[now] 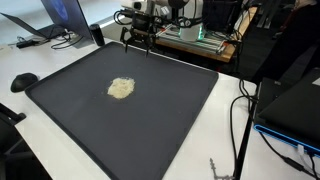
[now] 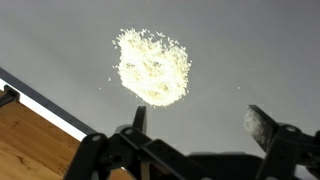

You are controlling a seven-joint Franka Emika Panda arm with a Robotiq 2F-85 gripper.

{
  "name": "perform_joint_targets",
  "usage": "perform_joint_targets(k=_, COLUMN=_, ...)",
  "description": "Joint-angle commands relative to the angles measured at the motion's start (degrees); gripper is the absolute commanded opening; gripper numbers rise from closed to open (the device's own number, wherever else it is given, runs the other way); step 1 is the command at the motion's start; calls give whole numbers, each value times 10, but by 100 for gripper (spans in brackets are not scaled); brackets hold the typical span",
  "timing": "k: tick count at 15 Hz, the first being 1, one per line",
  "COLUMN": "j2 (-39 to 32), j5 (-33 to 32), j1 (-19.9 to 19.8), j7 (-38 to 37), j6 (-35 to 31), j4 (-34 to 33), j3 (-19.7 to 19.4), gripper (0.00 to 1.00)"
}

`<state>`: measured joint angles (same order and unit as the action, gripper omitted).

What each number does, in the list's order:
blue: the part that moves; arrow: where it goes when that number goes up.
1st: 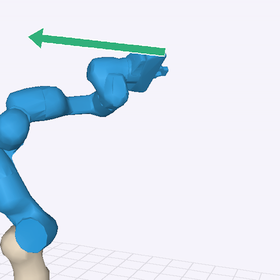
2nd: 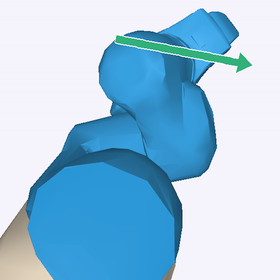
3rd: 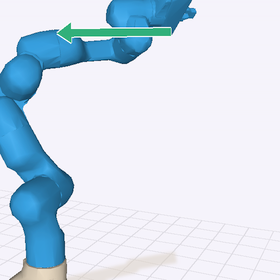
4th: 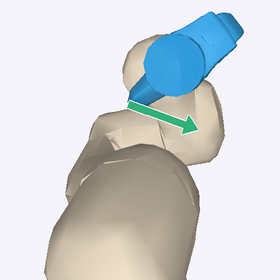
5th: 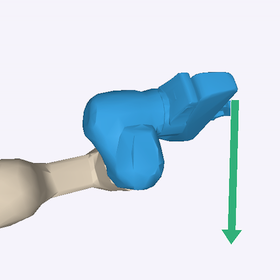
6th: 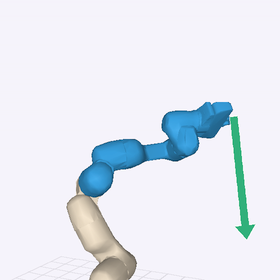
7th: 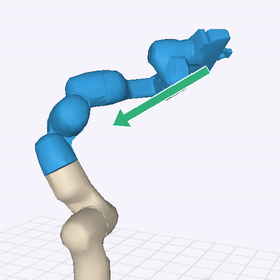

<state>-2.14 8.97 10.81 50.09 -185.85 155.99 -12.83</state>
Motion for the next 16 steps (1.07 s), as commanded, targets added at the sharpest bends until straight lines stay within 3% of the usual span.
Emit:
perform_joint_targets(k=1, j2=80, j5=42, j1=13, j7=-77, j6=17, j4=34, j3=48, gripper=100)
perform_joint_targets(k=4, j2=98, j5=120, j1=134, j7=-89, j6=27, j4=18, j3=-38, gripper=100)
perform_joint_targets(k=8, j2=143, j5=237, j1=266, j7=-28, j6=61, j4=11, j3=-183, gripper=100)
perform_joint_targets(k=12, j2=199, j5=343, j1=379, j7=97, j6=71, j4=12, j3=-359, gripper=100)
perform_joint_targets(k=16, j2=231, j5=362, j1=478, j7=221, j6=79, j4=12, j3=-548, gripper=100)
